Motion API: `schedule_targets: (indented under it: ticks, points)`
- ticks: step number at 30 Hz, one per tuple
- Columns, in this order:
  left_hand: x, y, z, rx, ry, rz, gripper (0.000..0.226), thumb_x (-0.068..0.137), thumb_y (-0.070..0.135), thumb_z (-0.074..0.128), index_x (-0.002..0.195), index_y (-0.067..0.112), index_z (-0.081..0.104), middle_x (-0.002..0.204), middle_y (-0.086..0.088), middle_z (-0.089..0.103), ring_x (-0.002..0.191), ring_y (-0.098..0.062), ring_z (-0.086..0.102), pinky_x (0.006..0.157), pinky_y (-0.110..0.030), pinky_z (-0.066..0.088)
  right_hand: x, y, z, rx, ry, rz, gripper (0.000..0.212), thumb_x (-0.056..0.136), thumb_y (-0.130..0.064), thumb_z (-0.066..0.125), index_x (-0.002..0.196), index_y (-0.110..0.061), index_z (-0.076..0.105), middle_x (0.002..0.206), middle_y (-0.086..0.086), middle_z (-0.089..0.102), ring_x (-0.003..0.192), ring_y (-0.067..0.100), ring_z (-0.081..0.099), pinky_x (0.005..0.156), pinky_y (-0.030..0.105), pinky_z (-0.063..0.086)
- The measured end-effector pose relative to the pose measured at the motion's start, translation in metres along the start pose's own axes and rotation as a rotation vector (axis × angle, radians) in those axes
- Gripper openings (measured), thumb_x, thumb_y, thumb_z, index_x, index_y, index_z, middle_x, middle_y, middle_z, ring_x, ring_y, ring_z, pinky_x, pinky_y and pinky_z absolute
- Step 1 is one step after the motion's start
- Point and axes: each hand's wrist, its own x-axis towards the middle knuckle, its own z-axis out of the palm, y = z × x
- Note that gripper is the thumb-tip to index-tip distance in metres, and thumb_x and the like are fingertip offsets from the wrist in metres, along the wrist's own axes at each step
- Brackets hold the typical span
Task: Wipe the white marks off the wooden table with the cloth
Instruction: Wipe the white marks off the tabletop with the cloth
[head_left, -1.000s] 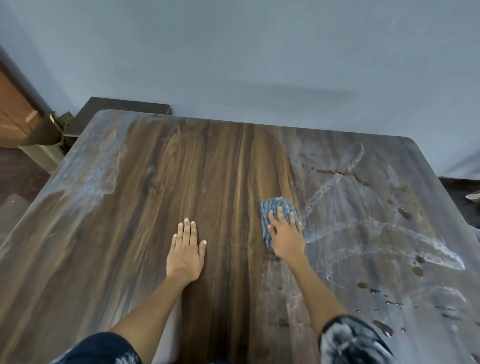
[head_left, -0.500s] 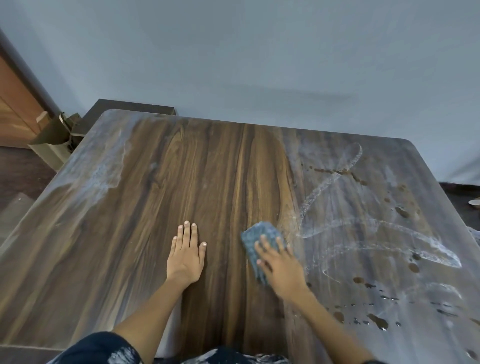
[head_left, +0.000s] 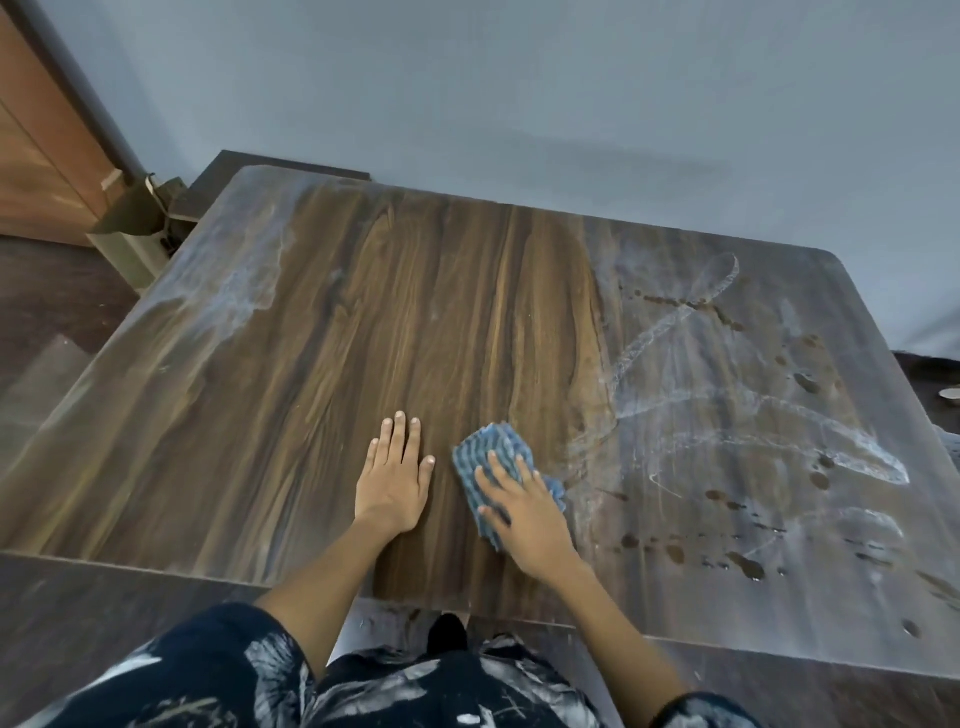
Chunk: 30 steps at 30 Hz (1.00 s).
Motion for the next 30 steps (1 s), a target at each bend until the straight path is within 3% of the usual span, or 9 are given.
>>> schedule_targets:
  ticks: [4, 10, 14, 19, 23, 26, 30]
  points:
    - [-0.015, -0.008, 0.004, 0.008, -0.022, 0.034, 0.058, 0.100, 0.039, 0.014, 0.147, 0.012, -0.007, 0.157, -0.008, -0.010, 0.144, -0.022, -0.011, 0.117, -0.034, -0.002, -0.050, 0.023, 0.004, 0.064, 0.050, 0.060, 0.048, 0.101, -0.043, 0.031, 0.147, -0.034, 0.024, 0.150, -0.022, -0.001, 0.146, 0.012, -0.005, 0.119, 0.035, 0.006]
    - [-0.041, -0.016, 0.008, 0.011, -0.038, 0.071, 0.058, 0.100, 0.039, 0.015, 0.147, 0.012, -0.006, 0.157, -0.007, -0.009, 0.144, -0.022, -0.010, 0.118, -0.034, -0.001, -0.009, 0.051, -0.034, 0.077, 0.129, 0.460, 0.050, 0.103, -0.033, 0.030, 0.150, -0.021, 0.020, 0.160, 0.002, 0.006, 0.146, 0.034, 0.005, 0.117, 0.047, 0.012]
    - [-0.058, -0.016, 0.011, 0.001, -0.029, 0.068, 0.056, 0.101, 0.037, 0.016, 0.148, 0.014, -0.004, 0.157, -0.007, -0.009, 0.144, -0.022, -0.009, 0.118, -0.035, 0.000, 0.007, -0.003, -0.019, 0.022, 0.101, 0.295, 0.050, 0.102, -0.032, 0.032, 0.150, -0.021, 0.021, 0.159, 0.002, 0.008, 0.145, 0.035, 0.005, 0.116, 0.048, 0.010]
    - [-0.076, -0.022, 0.019, -0.032, 0.010, 0.086, 0.052, 0.101, 0.033, 0.017, 0.149, 0.021, 0.002, 0.158, -0.003, -0.004, 0.145, -0.022, -0.007, 0.117, -0.035, 0.002, -0.050, -0.045, 0.027, 0.067, 0.037, 0.043, 0.047, 0.102, -0.034, 0.031, 0.148, -0.029, 0.025, 0.158, -0.011, 0.007, 0.147, 0.021, -0.005, 0.118, 0.037, 0.000]
    - [-0.082, -0.028, 0.018, -0.063, -0.004, 0.112, 0.049, 0.101, 0.034, 0.020, 0.148, 0.026, 0.008, 0.158, -0.001, 0.000, 0.145, -0.021, -0.004, 0.117, -0.034, 0.004, -0.097, -0.005, 0.028, 0.057, 0.070, 0.126, 0.046, 0.102, -0.039, 0.028, 0.148, -0.032, 0.025, 0.156, -0.014, 0.007, 0.147, 0.018, -0.003, 0.119, 0.036, 0.006]
    - [-0.077, -0.031, 0.008, -0.122, 0.021, 0.118, 0.046, 0.100, 0.037, 0.030, 0.145, 0.029, 0.026, 0.156, 0.002, 0.015, 0.144, -0.020, 0.008, 0.115, -0.035, 0.017, -0.104, 0.018, 0.015, 0.098, 0.122, 0.301, 0.047, 0.102, -0.036, 0.031, 0.148, -0.028, 0.026, 0.157, -0.008, 0.008, 0.147, 0.024, 0.001, 0.118, 0.039, 0.007]
    - [-0.065, -0.034, -0.009, -0.147, 0.065, 0.159, 0.037, 0.099, 0.028, 0.037, 0.133, 0.025, 0.049, 0.146, 0.001, 0.038, 0.136, -0.020, 0.028, 0.111, -0.034, 0.028, -0.059, -0.019, 0.014, 0.081, 0.176, 0.426, 0.047, 0.102, -0.034, 0.029, 0.149, -0.026, 0.022, 0.159, -0.004, 0.008, 0.147, 0.029, 0.001, 0.118, 0.044, 0.004]
